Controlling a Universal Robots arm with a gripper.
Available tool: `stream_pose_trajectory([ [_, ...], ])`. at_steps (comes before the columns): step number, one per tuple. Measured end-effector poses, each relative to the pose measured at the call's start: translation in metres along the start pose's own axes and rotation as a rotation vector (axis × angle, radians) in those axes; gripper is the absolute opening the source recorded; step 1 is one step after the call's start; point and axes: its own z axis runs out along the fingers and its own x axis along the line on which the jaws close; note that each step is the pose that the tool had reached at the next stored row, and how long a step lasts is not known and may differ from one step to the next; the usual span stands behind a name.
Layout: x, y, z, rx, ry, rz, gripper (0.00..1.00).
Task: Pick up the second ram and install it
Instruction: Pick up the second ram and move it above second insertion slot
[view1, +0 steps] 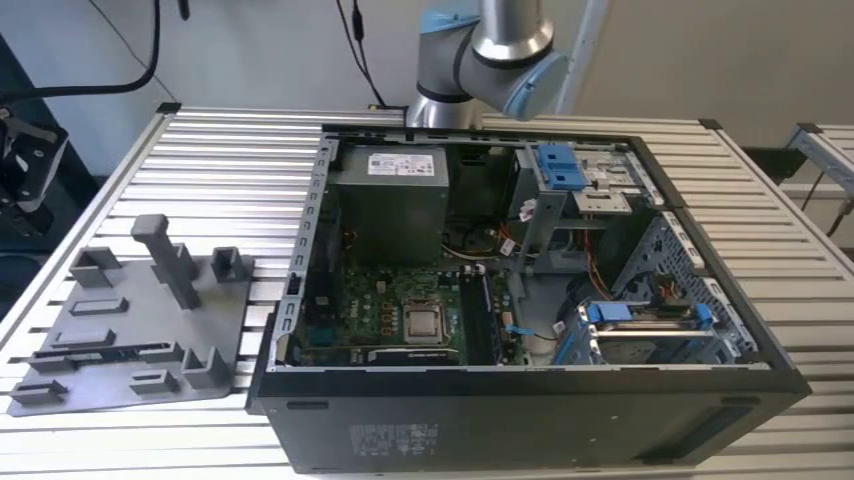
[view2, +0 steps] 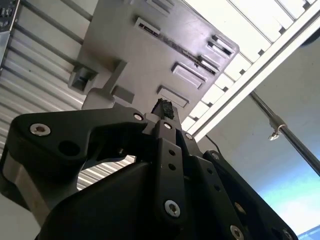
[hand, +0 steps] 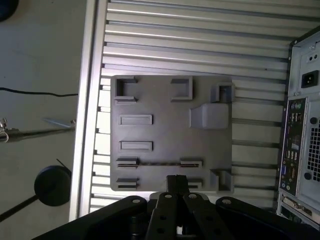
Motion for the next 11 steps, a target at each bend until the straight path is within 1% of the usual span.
stream_pose_trajectory([
  [7, 0.0, 0.0, -0.0001, 0.0, 0.0004, -0.004, 0.11],
  [9, 0.0, 0.0, -0.0002, -0.0002, 0.0014, -0.017, 0.11],
  [11, 0.0, 0.0, -0.0001, -0.0009, 0.0029, -0.044, 0.11],
])
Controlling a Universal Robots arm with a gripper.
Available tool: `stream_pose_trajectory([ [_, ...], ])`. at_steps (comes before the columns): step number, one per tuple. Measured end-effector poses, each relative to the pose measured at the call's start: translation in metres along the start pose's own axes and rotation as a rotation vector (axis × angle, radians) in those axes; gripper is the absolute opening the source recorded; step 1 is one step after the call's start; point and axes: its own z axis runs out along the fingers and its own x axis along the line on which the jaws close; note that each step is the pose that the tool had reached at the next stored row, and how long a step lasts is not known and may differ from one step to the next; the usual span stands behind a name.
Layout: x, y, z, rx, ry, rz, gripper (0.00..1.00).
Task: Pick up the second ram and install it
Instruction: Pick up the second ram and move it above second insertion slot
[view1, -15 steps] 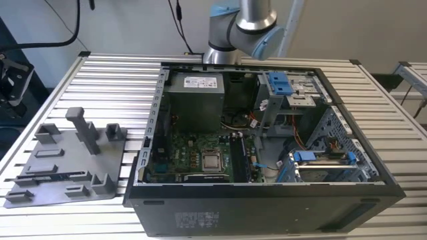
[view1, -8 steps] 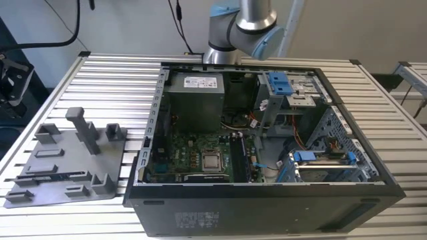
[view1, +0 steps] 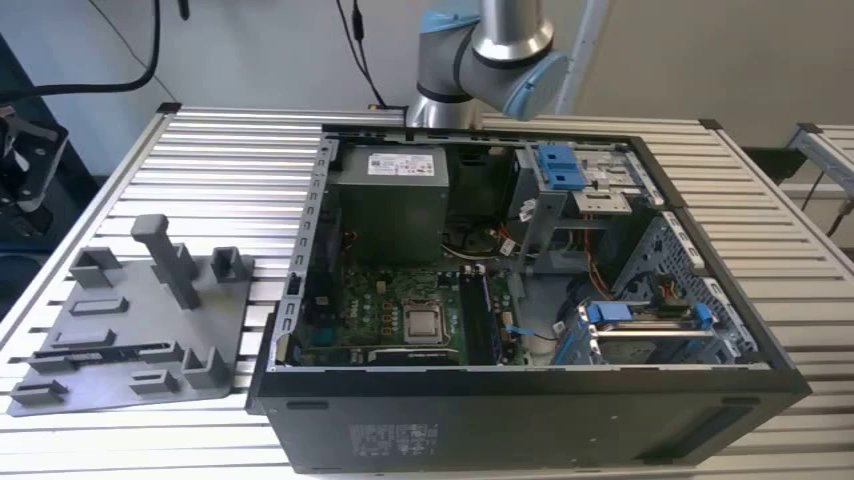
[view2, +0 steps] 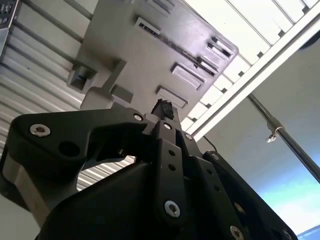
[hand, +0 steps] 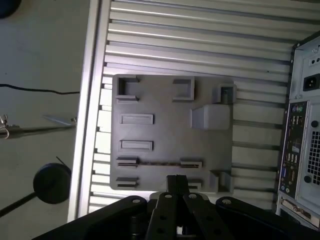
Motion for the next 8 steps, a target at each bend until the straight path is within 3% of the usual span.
stream_pose_trajectory([
  [8, -0.0002, 0.0023, 0.0003, 0.008, 0.0024, -0.024, 0.11],
])
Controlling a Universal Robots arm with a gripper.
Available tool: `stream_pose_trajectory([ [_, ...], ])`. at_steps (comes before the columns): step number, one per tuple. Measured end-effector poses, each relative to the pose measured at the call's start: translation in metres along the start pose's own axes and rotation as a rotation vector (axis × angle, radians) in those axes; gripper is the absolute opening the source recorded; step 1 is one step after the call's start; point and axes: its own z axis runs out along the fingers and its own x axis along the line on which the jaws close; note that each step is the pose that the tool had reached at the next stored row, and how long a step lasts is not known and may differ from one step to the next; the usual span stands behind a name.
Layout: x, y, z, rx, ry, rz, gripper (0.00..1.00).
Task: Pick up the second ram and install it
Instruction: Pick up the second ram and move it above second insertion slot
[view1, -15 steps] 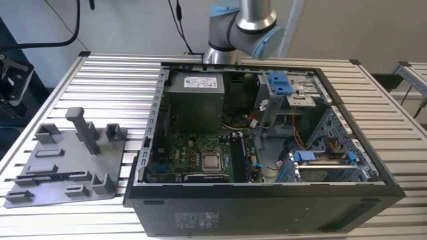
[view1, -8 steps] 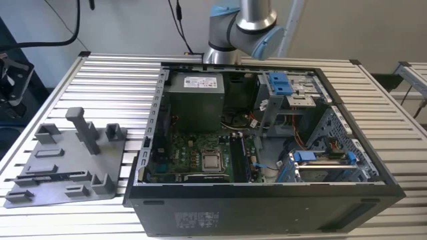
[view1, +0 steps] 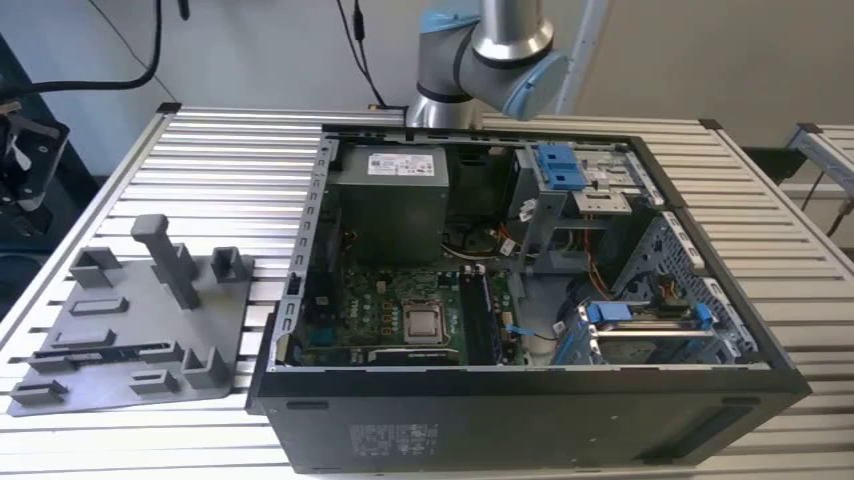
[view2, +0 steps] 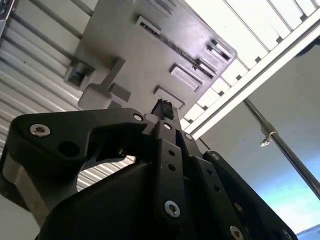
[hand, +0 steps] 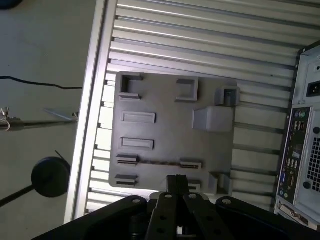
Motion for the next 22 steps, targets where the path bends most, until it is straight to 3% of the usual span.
stream_pose_trajectory([
  [22, -0.0001, 0.0013, 0.0001, 0.0008, 0.0, -0.01, 0.11],
])
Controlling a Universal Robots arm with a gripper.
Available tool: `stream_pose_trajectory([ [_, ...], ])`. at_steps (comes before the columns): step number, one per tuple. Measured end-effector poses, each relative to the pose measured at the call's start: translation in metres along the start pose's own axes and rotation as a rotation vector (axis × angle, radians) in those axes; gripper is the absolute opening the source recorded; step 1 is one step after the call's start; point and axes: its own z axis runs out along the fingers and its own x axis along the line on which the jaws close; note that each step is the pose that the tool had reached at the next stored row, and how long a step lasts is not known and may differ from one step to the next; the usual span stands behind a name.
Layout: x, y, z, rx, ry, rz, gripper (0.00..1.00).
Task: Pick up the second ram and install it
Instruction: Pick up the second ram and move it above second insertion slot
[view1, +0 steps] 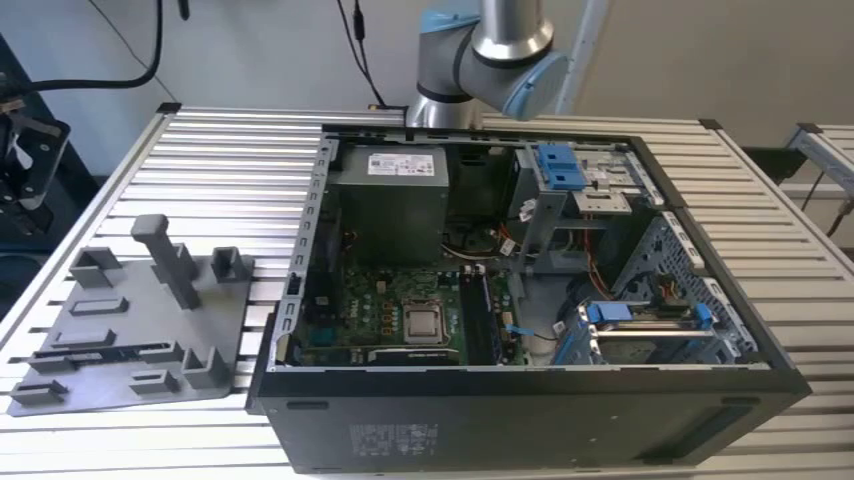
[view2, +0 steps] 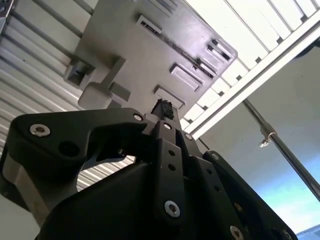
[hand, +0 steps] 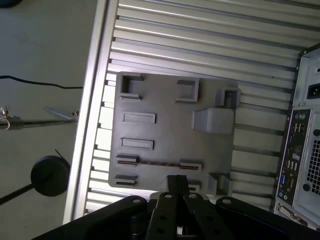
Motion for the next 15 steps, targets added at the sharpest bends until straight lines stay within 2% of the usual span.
stream_pose_trajectory([
  [6, 0.0001, 0.0, 0.0, -0.0001, 0.0005, -0.009, 0.11],
  [15, 0.0003, 0.0001, 0.0, -0.0011, 0.0, -0.08, 0.11],
])
